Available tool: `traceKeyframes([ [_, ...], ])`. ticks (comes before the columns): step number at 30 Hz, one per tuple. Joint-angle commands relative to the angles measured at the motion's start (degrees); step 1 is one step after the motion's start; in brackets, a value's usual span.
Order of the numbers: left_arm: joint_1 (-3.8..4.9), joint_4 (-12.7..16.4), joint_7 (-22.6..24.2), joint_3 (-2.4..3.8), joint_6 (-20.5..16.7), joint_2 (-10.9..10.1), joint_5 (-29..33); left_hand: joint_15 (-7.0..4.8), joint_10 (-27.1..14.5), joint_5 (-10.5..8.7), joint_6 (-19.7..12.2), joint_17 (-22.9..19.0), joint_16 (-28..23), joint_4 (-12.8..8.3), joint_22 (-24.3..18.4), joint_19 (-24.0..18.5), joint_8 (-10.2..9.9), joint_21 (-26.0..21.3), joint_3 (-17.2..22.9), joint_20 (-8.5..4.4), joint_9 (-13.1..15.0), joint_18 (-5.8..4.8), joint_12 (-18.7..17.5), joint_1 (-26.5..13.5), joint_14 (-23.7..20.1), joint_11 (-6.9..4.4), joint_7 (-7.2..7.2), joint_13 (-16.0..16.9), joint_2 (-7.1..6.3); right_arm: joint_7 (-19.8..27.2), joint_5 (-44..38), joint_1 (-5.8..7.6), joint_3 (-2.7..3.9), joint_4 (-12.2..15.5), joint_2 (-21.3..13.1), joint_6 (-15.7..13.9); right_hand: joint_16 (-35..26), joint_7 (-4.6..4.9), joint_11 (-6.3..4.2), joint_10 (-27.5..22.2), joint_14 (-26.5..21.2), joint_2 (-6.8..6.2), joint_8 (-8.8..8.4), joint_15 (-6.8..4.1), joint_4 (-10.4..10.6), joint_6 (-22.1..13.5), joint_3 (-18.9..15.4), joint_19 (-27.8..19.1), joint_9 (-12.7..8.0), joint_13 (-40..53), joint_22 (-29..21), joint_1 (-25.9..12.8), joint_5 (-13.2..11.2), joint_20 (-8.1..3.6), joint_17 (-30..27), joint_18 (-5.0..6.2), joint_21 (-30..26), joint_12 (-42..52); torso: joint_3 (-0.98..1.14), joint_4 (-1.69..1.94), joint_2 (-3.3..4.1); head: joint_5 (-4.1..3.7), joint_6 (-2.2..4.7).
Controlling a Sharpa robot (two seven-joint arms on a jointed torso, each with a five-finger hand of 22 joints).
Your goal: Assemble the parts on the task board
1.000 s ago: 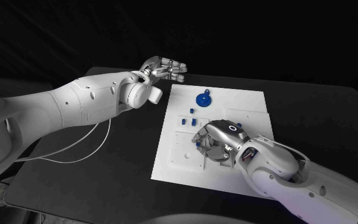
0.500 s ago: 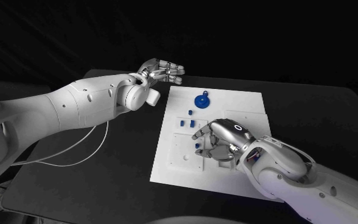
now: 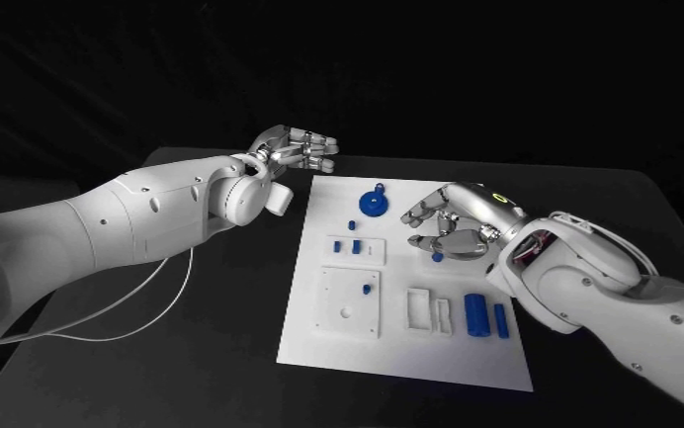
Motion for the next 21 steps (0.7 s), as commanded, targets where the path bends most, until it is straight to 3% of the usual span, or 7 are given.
traceKeyframes([
  [1, -0.28, 0.19, 0.39, 0.05, 1.14, -0.13, -0.15, -0.10, 0.04, -0.11, 0.14, 0.00, -0.31, 0.19, -0.09, -0.21, -0.11, 0.30, -0.19, 0.15, -0.02, 0.28, 0.15, 0.35, -0.25, -0.17, 0.17, 0.02, 0.45, -3.16, 1.60, 0.58, 1.17, -0.42, -0.96, 7.85, -0.28, 0.06, 0.43, -2.30, 0.02, -0.28, -0.20, 0.34, 0.13, -0.36, -1.41, -0.28, -0.02, 0.04, -0.03, -0.55, -0.44, -0.07, 0.02, -0.34, -0.26, -0.19, 0.14, -0.04, -0.13, -0.66, 0.51],
  [4, -0.49, 0.24, 0.41, 0.05, 1.19, -0.24, -0.15, -0.13, 0.13, -0.03, 0.13, 0.02, -0.32, 0.20, -0.15, -0.19, -0.13, 0.35, -0.17, 0.12, -0.03, 0.27, 0.13, 0.34, -0.19, -0.19, 0.18, 0.02, 0.48, -4.63, 0.07, 0.85, 1.87, -0.82, -1.60, 9.91, -0.48, -0.02, 0.79, -3.62, -0.18, -0.39, -0.19, 0.70, 0.47, -0.47, -3.70, -0.42, -0.01, 0.06, -0.18, 0.01, -1.84, 0.33, 0.00, -0.04, -0.92, -0.12, 0.23, -0.06, -0.20, -0.78, 0.50],
  [8, -0.70, 0.24, 0.48, 0.05, 1.23, -0.24, -0.15, -0.13, 0.13, -0.03, 0.13, 0.02, -0.32, 0.20, -0.15, -0.19, -0.13, 0.35, -0.17, 0.12, -0.03, 0.27, 0.13, 0.34, -0.19, -0.19, 0.18, 0.02, 0.48, -6.52, -2.61, 1.03, 2.34, -1.59, -2.07, 12.87, -0.89, -0.60, 1.20, -5.75, -0.76, -0.43, -0.19, 1.07, 1.43, -1.18, -7.70, -0.53, -0.02, 0.06, -0.59, 1.57, -2.67, 0.84, -0.28, 0.24, -2.32, -0.01, 0.23, -0.12, -0.33, -0.90, 0.39],
  [10, -0.78, 0.26, 0.50, 0.05, 1.25, -0.24, -0.15, -0.13, 0.13, -0.03, 0.13, 0.02, -0.32, 0.20, -0.15, -0.19, -0.13, 0.35, -0.17, 0.12, -0.03, 0.27, 0.13, 0.34, -0.19, -0.19, 0.18, 0.02, 0.48, -7.19, -3.33, 1.05, 2.43, -2.01, -2.17, 14.27, -1.17, -1.21, 1.45, -7.12, -1.45, -0.53, -0.16, 1.29, 1.97, -2.15, -9.11, -0.95, -0.03, 0.07, -0.91, 1.89, -3.35, 1.02, -0.44, 0.15, -3.06, 0.09, 0.24, -0.14, -0.38, -0.97, 0.39],
  [12, -0.83, 0.25, 0.51, 0.06, 1.26, -0.23, -0.15, -0.13, 0.13, -0.03, 0.13, 0.02, -0.32, 0.20, -0.15, -0.19, -0.13, 0.35, -0.17, 0.12, -0.03, 0.27, 0.13, 0.34, -0.19, -0.19, 0.18, 0.02, 0.48, -7.70, -3.87, 1.01, 2.49, -2.46, -2.21, 15.63, -0.64, -1.17, 1.48, -7.74, -1.97, -0.21, -0.19, 1.26, 3.26, -2.69, -11.78, -0.56, -0.05, 0.04, -1.08, 3.51, -3.12, 0.98, -0.33, 0.00, -3.96, 0.45, 0.24, -0.14, -0.36, -0.97, 0.36],
  [21, -0.91, 0.18, 0.42, 0.06, 1.21, -0.20, -0.15, -0.13, 0.13, -0.03, 0.13, 0.02, -0.32, 0.20, -0.15, -0.19, -0.13, 0.35, -0.17, 0.12, -0.03, 0.27, 0.13, 0.34, -0.19, -0.19, 0.18, 0.02, 0.48, -9.09, -5.29, 0.23, 2.52, -3.02, -1.97, 19.87, -0.61, -0.96, 1.41, -6.93, -1.75, -0.02, -0.15, 1.28, 4.10, -3.92, -13.71, 0.10, -0.04, 0.04, -0.97, 3.33, -1.48, 0.96, -0.78, -0.12, -5.04, 0.27, 0.19, -0.01, -0.28, -1.25, 0.23],
])
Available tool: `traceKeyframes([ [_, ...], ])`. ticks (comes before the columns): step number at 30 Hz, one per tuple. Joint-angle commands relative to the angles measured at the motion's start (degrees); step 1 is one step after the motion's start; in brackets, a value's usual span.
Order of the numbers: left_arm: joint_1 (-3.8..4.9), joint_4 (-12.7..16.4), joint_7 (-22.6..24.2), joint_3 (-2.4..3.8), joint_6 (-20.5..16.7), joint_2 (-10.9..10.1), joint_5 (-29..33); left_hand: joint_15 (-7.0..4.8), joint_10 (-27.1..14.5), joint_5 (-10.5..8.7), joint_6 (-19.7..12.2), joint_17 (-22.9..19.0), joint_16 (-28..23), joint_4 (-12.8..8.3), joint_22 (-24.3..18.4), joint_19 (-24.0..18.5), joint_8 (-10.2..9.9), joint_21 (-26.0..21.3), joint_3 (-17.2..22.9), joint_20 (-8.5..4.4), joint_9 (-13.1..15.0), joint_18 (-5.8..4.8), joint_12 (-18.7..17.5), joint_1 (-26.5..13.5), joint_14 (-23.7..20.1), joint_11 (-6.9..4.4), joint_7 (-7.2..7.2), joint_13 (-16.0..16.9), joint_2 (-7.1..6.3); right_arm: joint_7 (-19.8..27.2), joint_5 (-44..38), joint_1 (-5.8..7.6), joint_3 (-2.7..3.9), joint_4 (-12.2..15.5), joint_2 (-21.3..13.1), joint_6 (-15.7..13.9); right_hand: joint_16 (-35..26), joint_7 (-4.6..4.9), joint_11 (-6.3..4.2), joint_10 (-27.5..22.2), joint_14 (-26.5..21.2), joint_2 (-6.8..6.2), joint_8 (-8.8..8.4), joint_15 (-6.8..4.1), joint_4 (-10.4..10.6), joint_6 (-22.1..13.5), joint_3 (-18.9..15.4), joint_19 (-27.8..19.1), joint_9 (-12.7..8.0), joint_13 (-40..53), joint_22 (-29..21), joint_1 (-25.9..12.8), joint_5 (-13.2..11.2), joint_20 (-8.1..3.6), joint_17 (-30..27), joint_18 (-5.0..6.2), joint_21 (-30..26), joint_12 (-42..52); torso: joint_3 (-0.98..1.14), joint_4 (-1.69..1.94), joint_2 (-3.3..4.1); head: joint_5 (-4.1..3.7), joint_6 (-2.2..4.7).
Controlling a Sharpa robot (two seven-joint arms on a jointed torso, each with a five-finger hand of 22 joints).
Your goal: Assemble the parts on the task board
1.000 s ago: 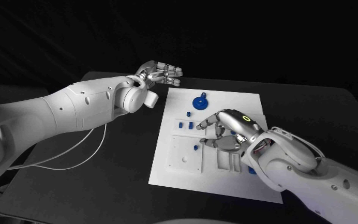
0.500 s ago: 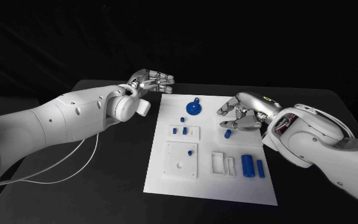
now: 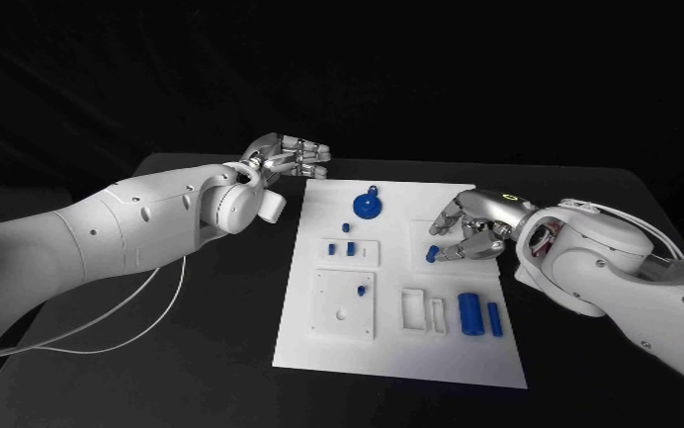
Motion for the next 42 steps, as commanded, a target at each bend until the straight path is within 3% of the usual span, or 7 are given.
traceKeyframes([
  [1, -0.07, 0.08, 0.39, 0.05, 0.77, 0.10, -0.14, -0.13, 0.13, -0.03, 0.13, 0.01, -0.32, 0.20, -0.06, -0.19, -0.13, 0.35, -0.17, 0.12, -0.03, 0.27, 0.13, 0.11, -0.19, -0.19, 0.18, 0.02, 0.25, -1.97, -2.24, -0.22, -0.01, -0.06, 0.15, 4.89, 0.35, 0.07, 0.13, 0.28, -0.05, 0.33, -0.16, 0.02, 0.06, -0.87, -0.45, 0.52, -0.05, 0.04, -0.01, 0.36, 0.24, 0.14, -0.09, 0.03, -0.30, 0.07, -0.06, 0.09, 0.03, -0.26, 0.05],
  [7, -0.09, 0.02, 0.29, 0.05, 0.70, 0.18, -0.14, -0.12, 0.02, -0.02, 0.08, 0.02, -0.32, 0.10, -0.25, -0.20, -0.12, 0.48, -0.14, 0.10, -0.03, 0.25, 0.13, 0.09, -0.21, -0.16, 0.20, 0.02, 0.25, -2.06, -2.89, -0.79, -0.05, -0.30, 0.72, 5.45, 0.48, 0.53, -0.40, 2.26, 0.25, 0.90, -0.19, -0.43, 0.03, 0.25, 0.44, 1.17, -0.05, 0.00, 0.03, 0.23, 0.39, -0.16, -0.17, -0.12, -0.53, 0.09, -0.02, 0.03, 0.01, -0.27, 0.04],
  [14, -0.09, -0.02, 0.25, 0.05, 0.65, 0.08, -0.14, -0.12, 0.02, -0.02, 0.08, 0.02, -0.32, 0.10, -0.25, -0.20, -0.12, 0.48, -0.14, 0.10, -0.03, 0.25, 0.13, 0.09, -0.21, -0.16, 0.20, 0.02, 0.25, -0.50, -2.81, -1.36, -0.07, 0.49, 1.17, 3.40, 0.96, 0.58, -1.61, 7.55, 1.27, 0.56, -0.20, -0.96, -1.15, 2.30, 7.51, 2.16, -0.01, 0.05, 0.91, -2.27, -0.18, -0.73, -0.07, -0.68, -0.16, -0.49, 0.00, -0.03, 0.03, -0.26, -0.07],
  [19, -0.09, -0.04, 0.22, 0.05, 0.66, 0.03, -0.14, -0.11, 0.02, -0.06, 0.11, 0.03, -0.32, 0.13, -0.35, -0.23, -0.12, 0.57, -0.14, 0.11, -0.02, 0.25, 0.13, 0.04, -0.20, -0.16, 0.18, 0.02, 0.31, 0.23, -2.71, -1.56, -0.07, 1.09, 1.32, 1.89, 1.06, 0.59, -2.01, 8.92, 1.57, 0.33, -0.19, -1.33, -1.27, 2.85, 9.67, 2.33, 0.00, 0.09, 1.61, -3.02, -0.23, -1.15, 0.14, -0.87, 0.10, -0.46, -0.03, 0.00, 0.00, -0.29, -0.07],
  [33, -0.09, -0.11, 0.09, 0.04, 0.91, -0.06, -0.14, -0.11, 0.02, -0.06, 0.11, 0.03, -0.32, 0.13, -0.35, -0.23, -0.12, 0.57, -0.14, 0.11, -0.02, 0.25, 0.13, 0.04, -0.20, -0.16, 0.18, 0.02, 0.31, 0.39, -3.47, -1.74, -0.07, 1.51, 1.37, 0.59, 0.97, 0.52, -2.36, 10.19, 1.68, 0.48, -0.16, -1.71, -1.19, 3.13, 10.98, 2.35, 0.01, 0.13, 2.25, -3.15, -0.63, -1.49, 0.43, -1.07, 0.07, -0.40, -0.05, 0.06, 0.02, -0.40, -0.23],
  [42, -0.10, -0.13, -0.04, 0.04, 1.11, -0.10, -0.14, -0.10, -0.03, -0.11, 0.08, 0.03, -0.32, 0.12, -0.50, -0.27, -0.12, 0.66, -0.21, 0.13, -0.02, 0.24, 0.13, 0.01, -0.24, -0.15, 0.19, 0.02, 0.28, 0.48, -4.11, -1.77, -0.07, 1.71, 1.55, -0.19, 0.81, 0.09, -3.37, 13.43, 1.83, 1.04, -0.15, -2.30, -0.83, 5.01, 11.64, 2.47, 0.06, 0.28, 2.55, -3.25, -1.54, -2.03, 0.63, -1.64, -0.06, -0.33, -0.06, 0.01, -0.01, -0.38, -0.33],
])
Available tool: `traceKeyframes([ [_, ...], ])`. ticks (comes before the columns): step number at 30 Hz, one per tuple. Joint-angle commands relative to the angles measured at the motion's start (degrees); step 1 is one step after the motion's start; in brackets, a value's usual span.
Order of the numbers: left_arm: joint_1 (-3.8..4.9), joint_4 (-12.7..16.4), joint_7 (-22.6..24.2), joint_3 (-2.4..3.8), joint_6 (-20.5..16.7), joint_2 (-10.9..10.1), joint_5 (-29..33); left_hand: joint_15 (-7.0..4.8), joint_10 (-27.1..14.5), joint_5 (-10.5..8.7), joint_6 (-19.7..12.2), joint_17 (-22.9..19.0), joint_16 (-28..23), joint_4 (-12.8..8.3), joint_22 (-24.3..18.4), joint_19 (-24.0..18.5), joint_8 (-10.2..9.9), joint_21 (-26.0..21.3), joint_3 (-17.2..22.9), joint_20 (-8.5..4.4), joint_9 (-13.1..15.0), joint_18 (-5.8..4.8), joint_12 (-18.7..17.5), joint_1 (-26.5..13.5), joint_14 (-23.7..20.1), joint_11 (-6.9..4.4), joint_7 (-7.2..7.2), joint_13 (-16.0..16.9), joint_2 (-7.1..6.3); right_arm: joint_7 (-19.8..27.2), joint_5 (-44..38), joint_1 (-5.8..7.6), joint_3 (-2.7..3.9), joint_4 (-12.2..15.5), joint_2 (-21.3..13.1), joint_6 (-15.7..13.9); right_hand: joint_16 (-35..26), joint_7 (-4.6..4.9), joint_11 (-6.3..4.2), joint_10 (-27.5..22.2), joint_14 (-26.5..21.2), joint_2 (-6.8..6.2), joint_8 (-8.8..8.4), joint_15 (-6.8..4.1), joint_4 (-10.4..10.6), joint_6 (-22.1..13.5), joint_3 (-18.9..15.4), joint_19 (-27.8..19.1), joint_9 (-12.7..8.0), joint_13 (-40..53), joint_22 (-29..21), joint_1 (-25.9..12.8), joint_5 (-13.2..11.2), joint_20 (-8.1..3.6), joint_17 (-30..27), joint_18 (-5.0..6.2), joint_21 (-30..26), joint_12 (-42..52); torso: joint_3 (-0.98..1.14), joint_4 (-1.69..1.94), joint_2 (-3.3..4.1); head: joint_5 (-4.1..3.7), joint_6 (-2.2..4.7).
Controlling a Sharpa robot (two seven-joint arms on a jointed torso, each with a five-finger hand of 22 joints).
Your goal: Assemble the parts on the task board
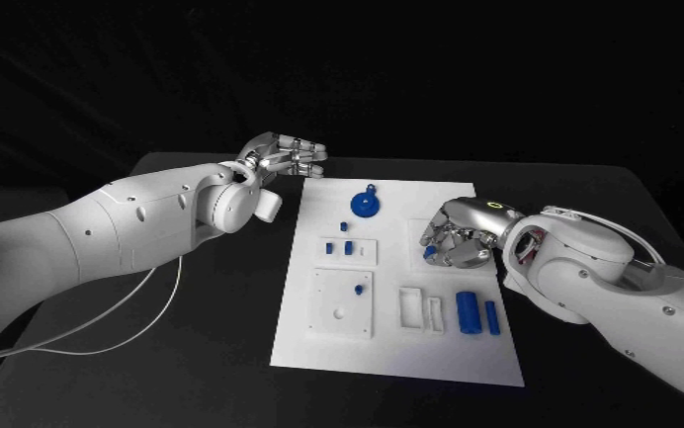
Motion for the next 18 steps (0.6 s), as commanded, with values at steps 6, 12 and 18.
traceKeyframes([
  [6, -0.05, 0.01, 0.06, 0.06, 1.08, 0.05, -0.12, -0.10, -0.03, -0.11, 0.08, 0.02, -0.32, 0.12, -0.05, -0.27, -0.12, 0.25, -0.21, 0.13, -0.02, 0.24, 0.13, 0.02, -0.24, -0.15, 0.19, 0.02, 0.28, 0.98, -1.93, -0.08, -0.03, 0.47, 0.40, -0.61, 0.07, -0.80, -1.10, 3.48, 0.27, 1.50, -0.06, -1.14, 0.38, 2.79, 0.29, 1.82, 0.25, 0.34, 0.29, -0.15, -0.89, -1.12, 0.30, -0.96, 0.19, 0.01, 0.00, -0.01, -0.01, 0.05, -0.15],
  [12, -0.05, -0.04, -0.04, 0.06, 1.19, 0.05, -0.12, -0.10, -0.03, -0.11, 0.08, 0.02, -0.32, 0.12, -0.05, -0.27, -0.12, 0.25, -0.21, 0.13, -0.02, 0.24, 0.13, 0.02, -0.24, -0.15, 0.19, 0.02, 0.28, 0.72, -2.97, -0.12, -0.05, 0.44, 0.51, -0.06, -0.08, -0.92, -1.45, 4.42, 0.31, 2.33, -0.12, -1.50, -1.09, 4.49, 5.08, 1.55, 0.23, 0.47, 1.21, -0.07, -3.02, -1.65, 0.65, -1.37, 0.60, 0.04, -0.01, -0.01, -0.02, 0.04, -0.17],
  [18, -0.05, -0.11, -0.22, 0.06, 1.42, 0.04, -0.12, -0.07, -0.13, -0.20, 0.04, 0.03, -0.32, 0.15, -0.27, -0.29, -0.13, 0.34, -0.32, 0.15, -0.02, 0.25, 0.13, 0.05, -0.29, -0.12, 0.21, 0.02, 0.31, 0.13, -4.82, -0.19, -0.14, 0.35, 0.69, 0.05, -0.40, -0.96, -1.51, 5.35, 0.32, 2.78, -0.12, -1.65, -3.19, 5.83, 10.24, 0.98, 0.26, 0.87, 3.04, -0.72, -3.06, -1.88, 1.07, -1.19, 1.22, 0.11, 0.00, 0.00, -0.01, 0.01, -0.33],
])
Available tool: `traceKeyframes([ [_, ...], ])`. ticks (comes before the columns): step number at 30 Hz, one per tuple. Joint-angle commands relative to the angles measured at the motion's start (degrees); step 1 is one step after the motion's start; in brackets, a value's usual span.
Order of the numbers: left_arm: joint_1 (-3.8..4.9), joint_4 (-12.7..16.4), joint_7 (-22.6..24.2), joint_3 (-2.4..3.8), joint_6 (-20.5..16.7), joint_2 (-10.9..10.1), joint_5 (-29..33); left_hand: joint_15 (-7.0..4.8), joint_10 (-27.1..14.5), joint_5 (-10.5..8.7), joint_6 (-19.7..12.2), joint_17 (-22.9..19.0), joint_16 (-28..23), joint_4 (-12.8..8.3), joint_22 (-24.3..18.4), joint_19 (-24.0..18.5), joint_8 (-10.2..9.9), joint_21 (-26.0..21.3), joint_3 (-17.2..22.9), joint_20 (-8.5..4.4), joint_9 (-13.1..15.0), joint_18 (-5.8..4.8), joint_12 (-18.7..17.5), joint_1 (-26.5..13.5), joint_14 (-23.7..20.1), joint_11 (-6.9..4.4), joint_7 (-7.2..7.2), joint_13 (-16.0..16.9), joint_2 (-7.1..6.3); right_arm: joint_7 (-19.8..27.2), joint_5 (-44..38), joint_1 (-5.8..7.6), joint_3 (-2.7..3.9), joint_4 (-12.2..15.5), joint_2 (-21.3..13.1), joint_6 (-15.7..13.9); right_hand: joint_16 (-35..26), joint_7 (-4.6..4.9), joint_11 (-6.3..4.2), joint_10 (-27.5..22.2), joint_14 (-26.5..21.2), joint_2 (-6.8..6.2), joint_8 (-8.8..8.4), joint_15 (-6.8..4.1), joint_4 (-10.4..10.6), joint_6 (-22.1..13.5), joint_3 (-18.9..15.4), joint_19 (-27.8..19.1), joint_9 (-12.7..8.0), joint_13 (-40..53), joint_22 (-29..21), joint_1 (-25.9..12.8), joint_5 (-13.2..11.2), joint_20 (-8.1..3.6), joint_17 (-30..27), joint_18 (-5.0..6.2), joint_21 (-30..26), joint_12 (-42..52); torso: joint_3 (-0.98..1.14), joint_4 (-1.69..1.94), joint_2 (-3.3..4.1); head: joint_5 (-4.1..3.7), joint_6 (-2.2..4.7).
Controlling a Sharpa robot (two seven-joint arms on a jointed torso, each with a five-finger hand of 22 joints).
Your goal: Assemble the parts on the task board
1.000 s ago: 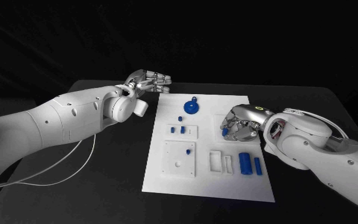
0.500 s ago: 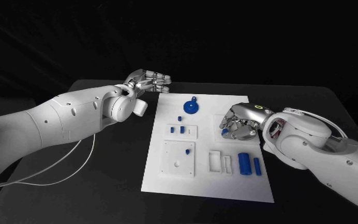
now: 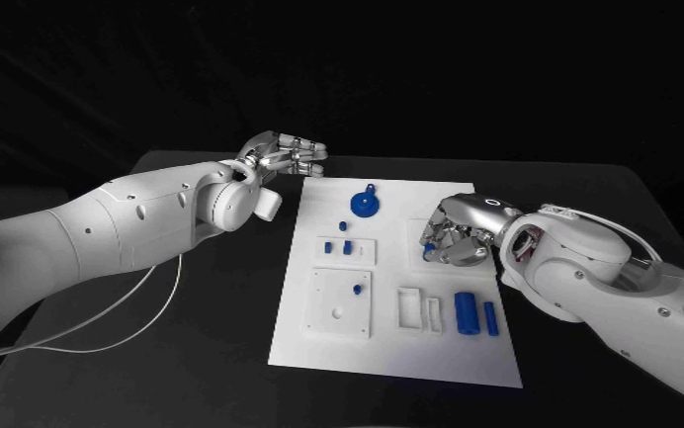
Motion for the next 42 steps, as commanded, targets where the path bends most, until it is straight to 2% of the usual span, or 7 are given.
traceKeyframes([
  [1, -0.05, 0.03, 0.07, 0.04, 1.07, 0.05, -0.12, -0.07, -0.13, -0.19, 0.04, 0.03, -0.32, 0.14, -0.05, -0.29, -0.13, 0.34, -0.32, 0.15, -0.03, 0.25, 0.13, 0.05, -0.29, -0.12, 0.21, 0.02, 0.31, 0.16, -2.41, -0.19, -0.16, 0.14, 0.20, 0.55, -0.45, -0.02, -0.28, 0.91, 0.01, 0.62, 0.09, -0.47, -0.61, 0.39, 1.99, 0.89, 0.10, 0.64, 0.66, -0.38, 0.35, -0.41, 0.13, 0.55, 0.32, 0.23, 0.01, 0.01, 0.01, -0.03, -0.11],
  [7, -0.05, 0.02, -0.04, 0.04, 1.15, 0.04, -0.12, -0.07, -0.20, -0.23, 0.01, 0.04, -0.32, 0.19, -0.15, -0.28, -0.13, 0.37, -0.40, 0.15, -0.03, 0.25, 0.13, 0.03, -0.27, -0.11, 0.22, 0.02, 0.33, -0.24, -3.63, -0.28, -0.22, 0.12, 0.32, 0.37, -0.66, -0.05, -0.23, 1.12, 0.05, 0.85, 0.09, -0.43, -1.29, 0.51, 4.38, 0.57, 0.12, 0.84, 1.94, -0.93, -0.03, -0.37, 0.33, 0.81, 0.55, 0.24, 0.02, -0.04, 0.00, 0.01, -0.19],
  [25, -0.05, 0.04, -0.42, 0.04, 1.40, -0.04, -0.12, 0.00, -0.55, -0.25, -0.12, 0.07, -0.32, 0.45, -0.55, -0.26, -0.12, 0.33, -0.74, 0.24, -0.03, 0.25, 0.14, -0.10, -0.35, -0.01, 0.25, 0.03, 0.38, -0.14, -4.88, -0.49, -0.24, 0.72, 0.28, 1.18, -0.86, -0.26, -0.35, 1.55, 0.05, 0.77, 0.13, -0.51, -1.56, 1.25, 4.97, 0.48, 0.23, 1.03, 2.94, -1.35, 0.59, -0.41, 0.53, 0.84, 0.32, 0.26, 0.00, -0.02, 0.00, -0.03, -0.31],
  [34, -0.05, -0.03, -0.46, 0.04, 1.40, -0.10, -0.12, 0.00, -0.55, -0.25, -0.12, 0.07, -0.32, 0.45, -0.55, -0.26, -0.12, 0.33, -0.74, 0.24, -0.03, 0.25, 0.14, -0.10, -0.35, -0.01, 0.25, 0.03, 0.38, -0.18, -5.06, -0.53, -0.23, 1.74, 0.25, -1.45, -0.96, -0.36, -0.44, 1.79, 0.27, 1.06, 0.12, -0.59, -1.61, 1.52, 5.78, 0.88, 0.49, 1.10, 3.23, -1.44, -1.63, -0.49, 0.66, 0.80, -0.17, 0.25, 0.05, -0.02, -0.01, 0.16, -0.31],
  [39, -0.05, -0.27, -0.46, 0.04, 1.43, -0.01, -0.12, 0.01, -0.60, -0.23, -0.09, 0.09, -0.32, 0.59, -0.77, -0.20, -0.11, 0.31, -0.86, 0.26, -0.02, 0.26, 0.15, -0.12, -0.33, 0.00, 0.23, 0.03, 0.45, -0.05, -5.01, -0.43, -0.15, 2.65, 0.04, -1.88, -0.99, -0.38, -0.46, 1.86, 0.32, 1.01, 0.12, -0.60, -1.61, 1.59, 5.85, 0.95, 0.53, 1.11, 3.26, -1.43, -1.80, -0.50, 0.68, 0.79, -0.30, 0.26, 0.04, -0.05, -0.03, 0.26, -0.31],
  [42, -0.05, -0.46, -0.44, 0.04, 1.45, 0.09, -0.12, 0.01, -0.60, -0.23, -0.09, 0.09, -0.32, 0.59, -0.77, -0.20, -0.11, 0.31, -0.86, 0.26, -0.02, 0.26, 0.15, -0.12, -0.33, 0.00, 0.23, 0.03, 0.45, 0.08, -4.96, 0.10, -0.08, 3.09, 0.05, -1.87, -1.01, -0.38, -0.46, 1.88, 0.33, 1.03, 0.12, -0.60, -1.57, 1.62, 5.90, 0.99, 0.55, 1.11, 3.30, -1.41, -1.98, -0.50, 0.70, 0.78, -0.39, 0.26, 0.06, -0.04, -0.03, 0.31, -0.32],
])
